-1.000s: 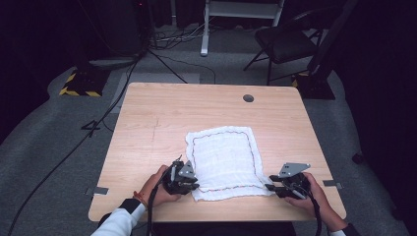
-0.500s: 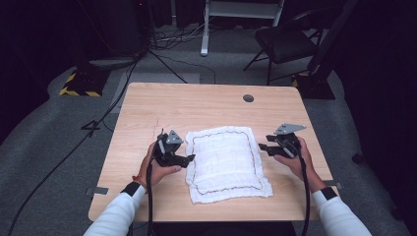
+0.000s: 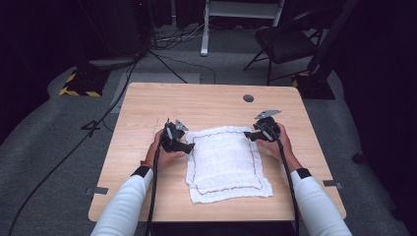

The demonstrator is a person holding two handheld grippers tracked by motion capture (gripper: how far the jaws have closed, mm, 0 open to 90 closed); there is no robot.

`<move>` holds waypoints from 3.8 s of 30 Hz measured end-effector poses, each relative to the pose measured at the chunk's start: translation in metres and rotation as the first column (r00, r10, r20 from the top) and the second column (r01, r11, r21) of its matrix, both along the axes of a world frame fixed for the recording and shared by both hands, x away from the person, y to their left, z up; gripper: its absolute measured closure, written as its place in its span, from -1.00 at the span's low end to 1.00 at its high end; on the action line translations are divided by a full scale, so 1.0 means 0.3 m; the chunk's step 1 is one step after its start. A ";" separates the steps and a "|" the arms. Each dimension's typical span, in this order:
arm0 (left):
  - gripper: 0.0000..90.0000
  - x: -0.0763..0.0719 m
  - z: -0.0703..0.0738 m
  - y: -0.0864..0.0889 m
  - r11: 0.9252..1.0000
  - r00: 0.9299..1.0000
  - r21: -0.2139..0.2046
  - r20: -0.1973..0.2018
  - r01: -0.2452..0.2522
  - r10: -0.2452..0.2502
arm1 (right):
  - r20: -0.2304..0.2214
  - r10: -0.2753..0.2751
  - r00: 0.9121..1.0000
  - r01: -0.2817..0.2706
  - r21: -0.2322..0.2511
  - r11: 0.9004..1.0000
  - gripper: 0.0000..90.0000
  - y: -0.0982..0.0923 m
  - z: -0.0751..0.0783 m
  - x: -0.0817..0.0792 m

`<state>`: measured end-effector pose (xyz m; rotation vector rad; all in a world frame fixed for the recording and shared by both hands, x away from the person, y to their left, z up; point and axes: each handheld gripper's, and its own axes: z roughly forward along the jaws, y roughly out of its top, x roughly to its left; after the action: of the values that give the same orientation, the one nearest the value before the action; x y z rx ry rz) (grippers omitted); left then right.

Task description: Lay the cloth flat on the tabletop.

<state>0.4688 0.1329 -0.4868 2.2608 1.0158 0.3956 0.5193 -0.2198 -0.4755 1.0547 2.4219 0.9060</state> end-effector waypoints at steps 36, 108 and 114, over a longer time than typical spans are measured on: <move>0.87 0.181 0.108 -0.025 0.991 0.996 -0.112 0.066 0.074 -0.067 | 0.139 -0.053 0.989 0.051 0.018 0.999 0.85 -0.017 0.105 0.006; -0.62 0.043 0.017 0.028 0.999 0.998 -0.050 0.066 0.003 0.000 | 0.047 0.589 0.807 -0.590 0.005 0.808 0.95 0.560 -0.056 -0.532; -0.61 0.114 -0.001 -0.035 0.999 0.998 -0.036 0.055 -0.012 0.014 | 0.045 0.609 0.792 -0.610 0.010 0.793 0.95 0.564 -0.051 -0.566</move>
<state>0.5030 0.1222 -0.4871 2.2009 1.0020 0.4391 0.3496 -0.0506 -0.4910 0.2195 2.7646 1.1283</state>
